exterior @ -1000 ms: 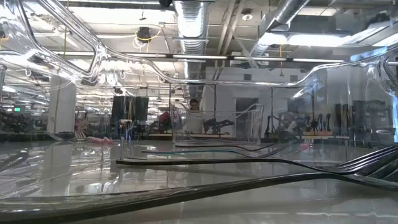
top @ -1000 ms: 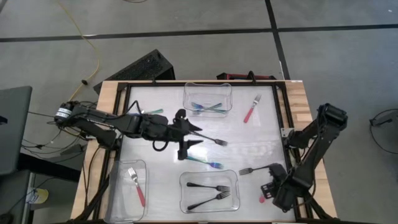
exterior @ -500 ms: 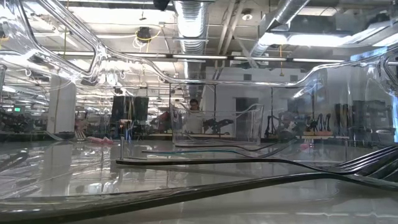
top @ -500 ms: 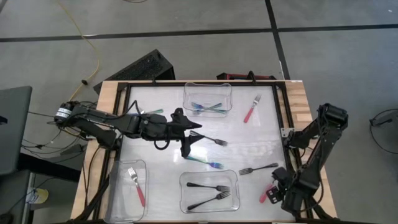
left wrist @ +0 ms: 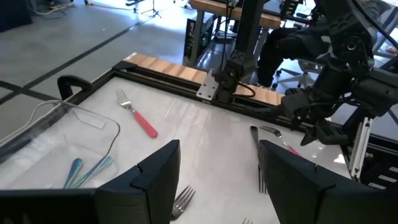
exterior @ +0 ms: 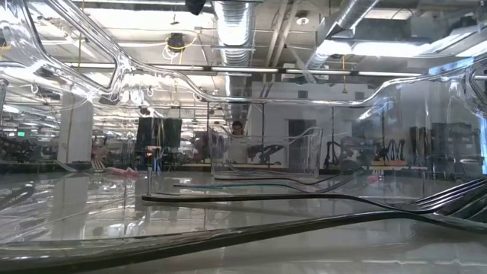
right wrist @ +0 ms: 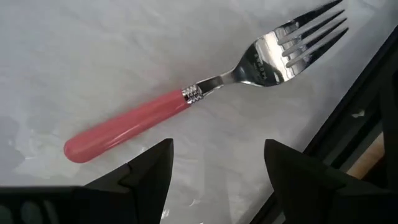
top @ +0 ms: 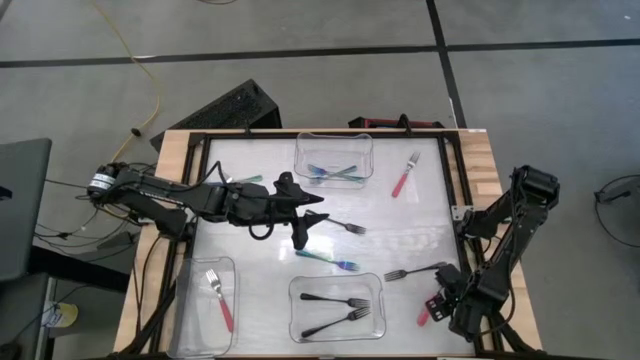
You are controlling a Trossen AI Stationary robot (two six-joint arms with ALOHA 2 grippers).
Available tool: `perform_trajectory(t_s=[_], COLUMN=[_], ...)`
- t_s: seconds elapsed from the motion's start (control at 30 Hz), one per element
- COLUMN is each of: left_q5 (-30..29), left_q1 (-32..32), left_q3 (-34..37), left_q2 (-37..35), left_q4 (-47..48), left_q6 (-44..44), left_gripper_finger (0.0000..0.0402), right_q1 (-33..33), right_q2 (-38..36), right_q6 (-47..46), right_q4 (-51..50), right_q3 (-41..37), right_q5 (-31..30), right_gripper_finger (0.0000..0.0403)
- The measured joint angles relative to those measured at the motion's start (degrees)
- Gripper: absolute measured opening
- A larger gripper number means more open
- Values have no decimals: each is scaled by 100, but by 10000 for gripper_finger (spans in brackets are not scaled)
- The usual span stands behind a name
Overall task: Sort silverware by color (type)
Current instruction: Put the pink fork into the bottom left transparent bin
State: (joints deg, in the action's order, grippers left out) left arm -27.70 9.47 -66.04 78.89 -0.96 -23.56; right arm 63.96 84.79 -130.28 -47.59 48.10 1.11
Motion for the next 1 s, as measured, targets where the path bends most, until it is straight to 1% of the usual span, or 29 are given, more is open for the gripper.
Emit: perform_trajectory(t_s=[0.33, 0.53, 0.63, 0.87, 1.0], left_q5=[2, 43, 45, 86, 153], left_q1=[-13, -20, -20, -20, -20], left_q3=[0, 0, 0, 0, 0], left_q2=[0, 0, 0, 0, 0], left_q4=[32, 30, 31, 69, 70], left_q6=[141, 145, 145, 300, 386], left_gripper_finger=[200, 200, 200, 200, 200], right_q1=[-405, -570, -598, -607, -638], right_q2=[11, 11, 11, 24, 84], right_q6=[-20, 112, 115, 114, 69], right_q4=[-119, -330, -447, -428, -382], right_q3=[-2, -2, -2, -21, -96], right_q5=[-348, -329, -169, -142, -24], right_gripper_finger=[276, 276, 276, 276, 276])
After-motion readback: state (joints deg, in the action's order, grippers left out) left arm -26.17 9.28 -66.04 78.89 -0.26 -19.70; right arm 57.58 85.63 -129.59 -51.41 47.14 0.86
